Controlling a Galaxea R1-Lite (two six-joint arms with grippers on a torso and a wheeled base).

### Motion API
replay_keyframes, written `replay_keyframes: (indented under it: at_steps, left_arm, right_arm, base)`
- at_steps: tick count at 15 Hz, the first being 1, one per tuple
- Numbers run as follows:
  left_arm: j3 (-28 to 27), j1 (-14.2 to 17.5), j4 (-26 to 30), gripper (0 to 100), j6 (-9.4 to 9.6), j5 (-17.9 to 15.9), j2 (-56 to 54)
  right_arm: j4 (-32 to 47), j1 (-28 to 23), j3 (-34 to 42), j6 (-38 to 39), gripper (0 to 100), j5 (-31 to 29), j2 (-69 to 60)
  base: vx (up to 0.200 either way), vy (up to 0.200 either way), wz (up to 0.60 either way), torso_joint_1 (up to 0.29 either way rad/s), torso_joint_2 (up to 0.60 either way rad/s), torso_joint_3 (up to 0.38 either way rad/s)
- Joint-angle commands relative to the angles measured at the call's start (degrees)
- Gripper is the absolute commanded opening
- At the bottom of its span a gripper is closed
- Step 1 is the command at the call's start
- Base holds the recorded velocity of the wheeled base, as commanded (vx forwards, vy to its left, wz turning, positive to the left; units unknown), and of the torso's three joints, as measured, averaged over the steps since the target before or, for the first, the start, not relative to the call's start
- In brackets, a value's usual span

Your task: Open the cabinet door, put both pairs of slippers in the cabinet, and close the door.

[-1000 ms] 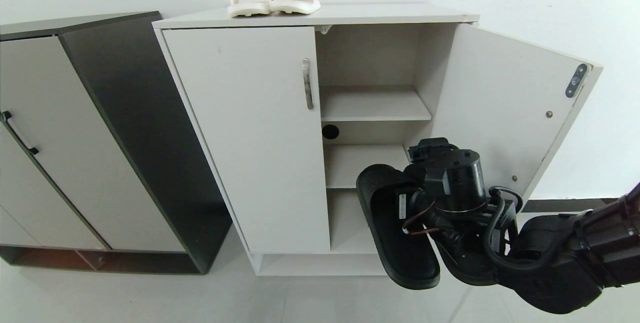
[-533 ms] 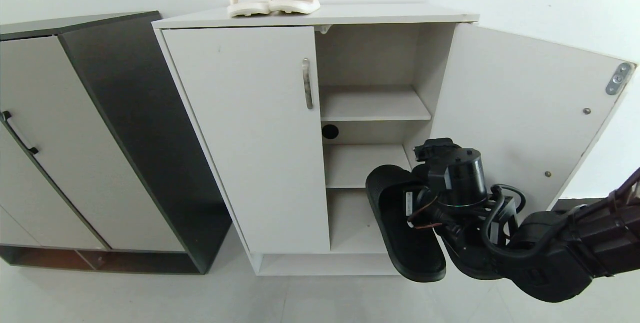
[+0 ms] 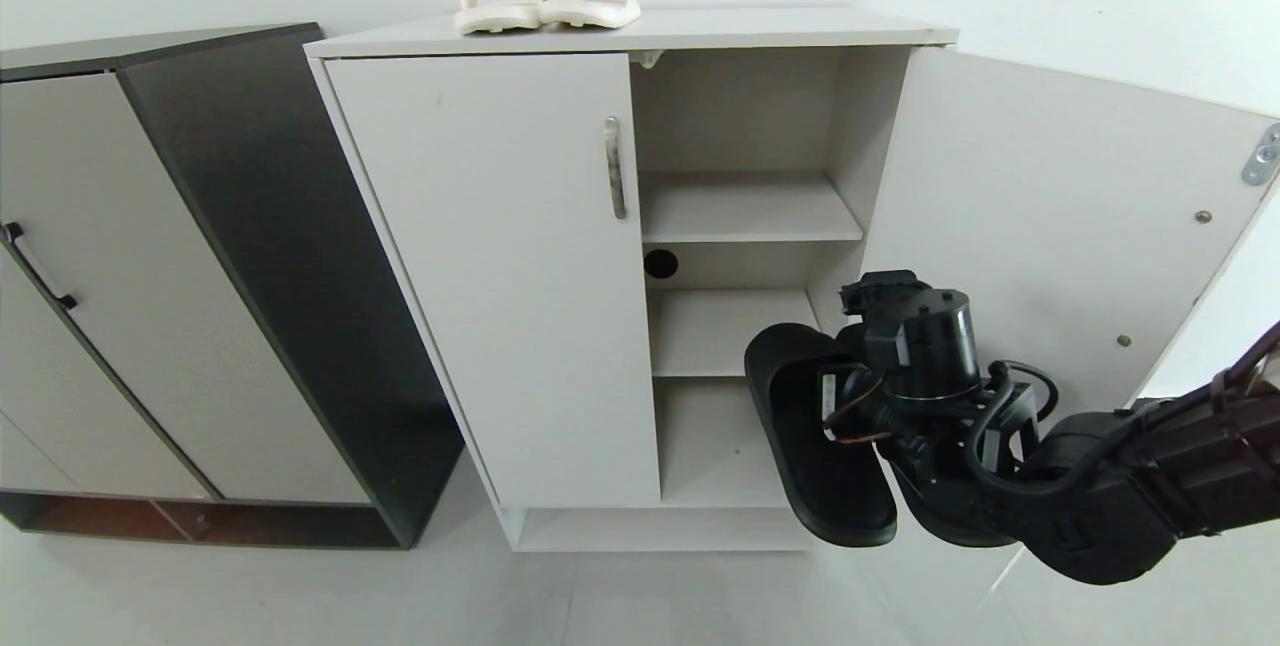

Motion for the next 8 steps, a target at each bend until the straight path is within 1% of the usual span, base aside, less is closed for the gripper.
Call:
replay_keyframes:
  at_steps: [1, 8]
  left_arm:
    - [0.0, 0.0, 0.0, 0, 0.01, 0.0, 0.1]
    - [0.0, 0.0, 0.0, 0, 0.01, 0.0, 0.1]
  right_arm:
    - [0.0, -0.4, -0.1, 0.0, 0, 0.0, 0.3]
    - [-0.1, -0.5, -0.1, -0.2, 0, -0.1, 1.1]
  base:
    - [0.000, 0.000, 0.00, 0.000, 0.00, 0.000]
    - [0.000, 0.000, 0.00, 0.000, 0.00, 0.000]
